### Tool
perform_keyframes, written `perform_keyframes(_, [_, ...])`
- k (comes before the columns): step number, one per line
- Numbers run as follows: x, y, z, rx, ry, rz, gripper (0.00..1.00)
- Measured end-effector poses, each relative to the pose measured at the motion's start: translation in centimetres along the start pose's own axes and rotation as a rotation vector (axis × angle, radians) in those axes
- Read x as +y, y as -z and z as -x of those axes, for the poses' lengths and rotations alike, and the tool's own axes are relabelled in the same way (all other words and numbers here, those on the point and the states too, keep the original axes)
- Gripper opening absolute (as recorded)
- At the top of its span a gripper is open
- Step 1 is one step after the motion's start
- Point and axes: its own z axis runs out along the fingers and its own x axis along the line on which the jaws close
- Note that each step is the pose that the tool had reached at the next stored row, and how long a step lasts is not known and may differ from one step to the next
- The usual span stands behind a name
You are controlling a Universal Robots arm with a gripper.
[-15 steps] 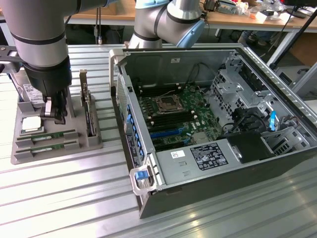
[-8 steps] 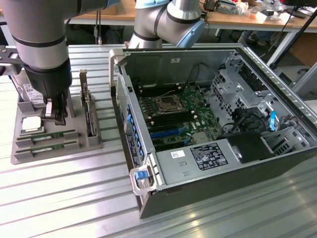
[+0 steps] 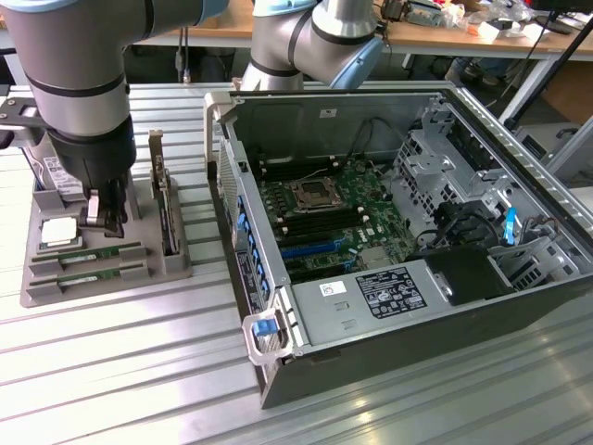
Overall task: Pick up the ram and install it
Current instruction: 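Pick up the ram and move it above insertion slot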
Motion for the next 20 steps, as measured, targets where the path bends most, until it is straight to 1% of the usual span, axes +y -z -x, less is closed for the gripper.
perform_keyframes(16, [-0.08,-1.79,0.0,0.0004,0.0,0.0019,0.3])
perform_keyframes(19, [-0.08,-1.89,0.0,0.0004,0.001,0.002,0.3])
perform_keyframes(20, [-0.06,-1.9,0.0,0.0008,0.011,0.002,0.3])
